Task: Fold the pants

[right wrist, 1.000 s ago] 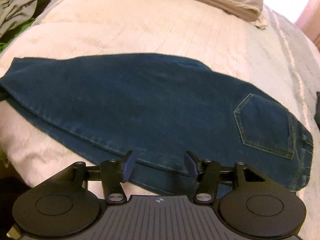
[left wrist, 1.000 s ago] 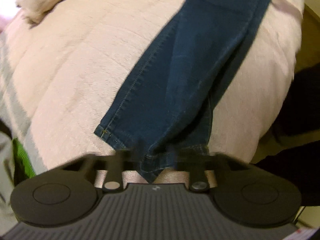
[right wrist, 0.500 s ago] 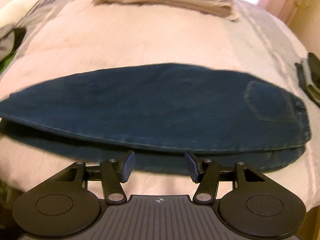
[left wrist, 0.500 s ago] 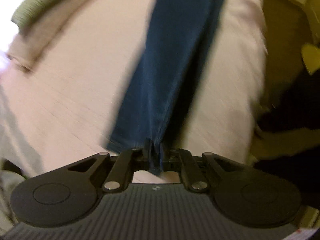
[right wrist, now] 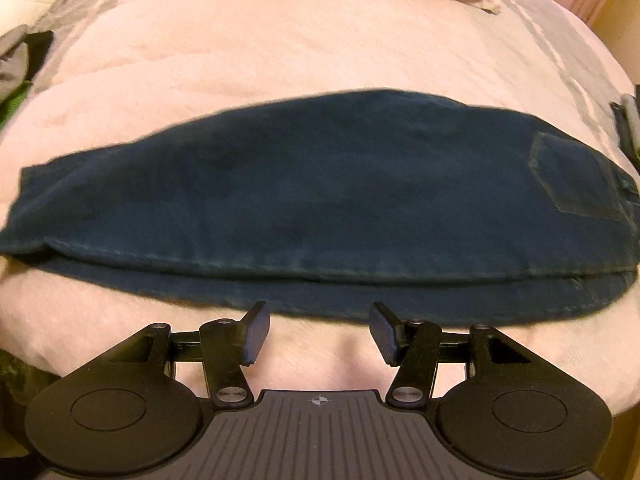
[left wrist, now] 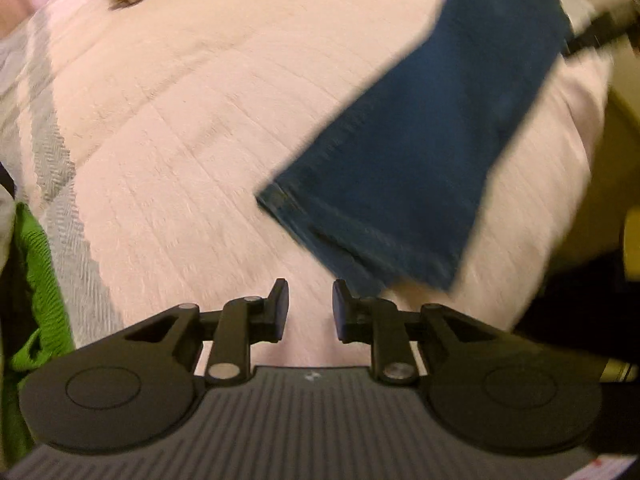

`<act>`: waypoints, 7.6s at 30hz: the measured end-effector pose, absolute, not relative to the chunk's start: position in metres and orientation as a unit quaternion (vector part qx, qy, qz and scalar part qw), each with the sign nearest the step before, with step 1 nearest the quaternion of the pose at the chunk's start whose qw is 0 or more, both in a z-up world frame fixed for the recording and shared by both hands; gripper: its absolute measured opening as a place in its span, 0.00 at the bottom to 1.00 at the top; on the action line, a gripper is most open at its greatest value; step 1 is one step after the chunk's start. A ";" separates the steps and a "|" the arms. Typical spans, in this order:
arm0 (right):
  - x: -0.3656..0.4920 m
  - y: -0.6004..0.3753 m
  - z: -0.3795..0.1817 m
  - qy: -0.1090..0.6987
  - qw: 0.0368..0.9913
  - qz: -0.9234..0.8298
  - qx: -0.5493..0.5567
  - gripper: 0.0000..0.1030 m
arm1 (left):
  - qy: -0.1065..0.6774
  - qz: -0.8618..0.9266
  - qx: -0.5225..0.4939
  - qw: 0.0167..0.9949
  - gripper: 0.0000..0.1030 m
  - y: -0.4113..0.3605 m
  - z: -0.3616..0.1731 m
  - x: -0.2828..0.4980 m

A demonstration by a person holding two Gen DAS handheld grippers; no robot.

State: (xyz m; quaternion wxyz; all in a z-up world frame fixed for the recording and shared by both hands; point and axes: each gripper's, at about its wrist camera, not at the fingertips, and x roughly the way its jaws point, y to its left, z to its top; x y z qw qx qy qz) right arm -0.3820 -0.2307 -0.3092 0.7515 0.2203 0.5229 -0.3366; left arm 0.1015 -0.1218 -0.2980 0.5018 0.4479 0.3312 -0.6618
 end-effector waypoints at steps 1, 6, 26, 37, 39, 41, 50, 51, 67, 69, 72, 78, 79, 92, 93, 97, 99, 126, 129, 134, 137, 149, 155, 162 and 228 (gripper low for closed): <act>-0.375 -0.226 -0.310 0.521 0.757 -0.329 0.217 0.51 | 0.341 -0.665 0.437 0.500 0.19 -0.134 -0.303 0.104; -0.343 -0.196 -0.317 0.527 0.781 -0.283 0.180 0.51 | 0.363 -0.697 0.432 0.441 0.22 -0.180 -0.335 0.099; -0.334 -0.177 -0.316 0.524 0.771 -0.318 0.170 0.51 | 0.340 -0.714 0.454 0.410 0.10 -0.217 -0.333 0.115; -0.350 -0.176 -0.311 0.518 0.763 -0.336 0.191 0.51 | 0.278 -0.705 0.469 0.454 0.27 -0.162 -0.306 0.114; -0.351 -0.178 -0.315 0.517 0.763 -0.335 0.196 0.51 | 0.249 -0.736 0.469 0.420 0.27 -0.144 -0.300 0.091; -0.351 -0.180 -0.318 0.515 0.764 -0.333 0.199 0.51 | 0.220 -0.749 0.483 0.396 0.28 -0.131 -0.305 0.068; -0.380 -0.197 -0.311 0.509 0.750 -0.373 0.199 0.51 | 0.101 -0.727 0.555 0.391 0.06 -0.118 -0.352 0.007; -0.391 -0.203 -0.309 0.508 0.744 -0.386 0.197 0.51 | 0.096 -0.725 0.557 0.394 0.05 -0.117 -0.353 0.004; -0.596 -0.375 -0.295 0.354 0.685 -0.528 0.356 0.51 | 0.067 -0.722 0.535 0.435 0.20 -0.153 -0.307 -0.127; -0.619 -0.392 -0.298 0.336 0.682 -0.530 0.376 0.51 | 0.052 -0.727 0.530 0.433 0.22 -0.173 -0.313 -0.168; -0.643 -0.408 -0.298 0.315 0.685 -0.523 0.397 0.51 | 0.033 -0.726 0.532 0.435 0.24 -0.203 -0.328 -0.221; -0.679 -0.434 -0.301 0.301 0.695 -0.504 0.415 0.51 | -0.031 -0.690 0.591 0.418 0.26 -0.223 -0.368 -0.271; -0.687 -0.438 -0.302 0.295 0.693 -0.507 0.419 0.51 | -0.035 -0.687 0.597 0.412 0.26 -0.225 -0.370 -0.273; -0.743 -0.505 -0.327 0.196 0.665 -0.534 0.484 0.51 | -0.041 -0.687 0.614 0.387 0.35 -0.229 -0.376 -0.288; -0.746 -0.508 -0.329 0.184 0.662 -0.533 0.493 0.51 | -0.048 -0.683 0.618 0.387 0.37 -0.231 -0.378 -0.288; -0.753 -0.513 -0.332 0.151 0.646 -0.536 0.522 0.39 | -0.061 -0.668 0.637 0.381 0.26 -0.240 -0.387 -0.288; -0.759 -0.513 -0.333 0.148 0.630 -0.546 0.533 0.20 | -0.046 -0.669 0.639 0.377 0.03 -0.244 -0.385 -0.288; -0.721 -0.426 -0.290 0.275 0.642 -0.557 0.450 0.42 | 0.087 -0.664 0.598 0.441 0.15 -0.191 -0.329 -0.235; -0.672 -0.395 -0.290 0.306 0.670 -0.517 0.436 0.48 | 0.108 -0.644 0.590 0.474 0.17 -0.172 -0.324 -0.199; -0.573 -0.331 -0.300 0.338 0.711 -0.453 0.419 0.49 | 0.109 -0.620 0.591 0.504 0.22 -0.128 -0.326 -0.129; -0.506 -0.287 -0.305 0.357 0.735 -0.416 0.399 0.49 | 0.100 -0.622 0.594 0.500 0.25 -0.101 -0.336 -0.088; -0.317 -0.181 -0.341 0.420 0.771 -0.318 0.358 0.50 | 0.143 -0.675 0.498 0.525 0.29 -0.093 -0.343 0.016; -0.277 -0.175 -0.369 0.449 0.777 -0.293 0.330 0.50 | 0.237 -0.695 0.426 0.529 0.30 -0.151 -0.352 0.053; -0.271 -0.184 -0.378 0.465 0.771 -0.280 0.334 0.50 | 0.290 -0.690 0.420 0.513 0.11 -0.160 -0.359 0.066; -0.668 -0.393 -0.350 0.238 0.611 -0.632 0.413 0.46 | 0.305 -0.771 0.430 0.358 0.11 -0.415 -0.356 -0.211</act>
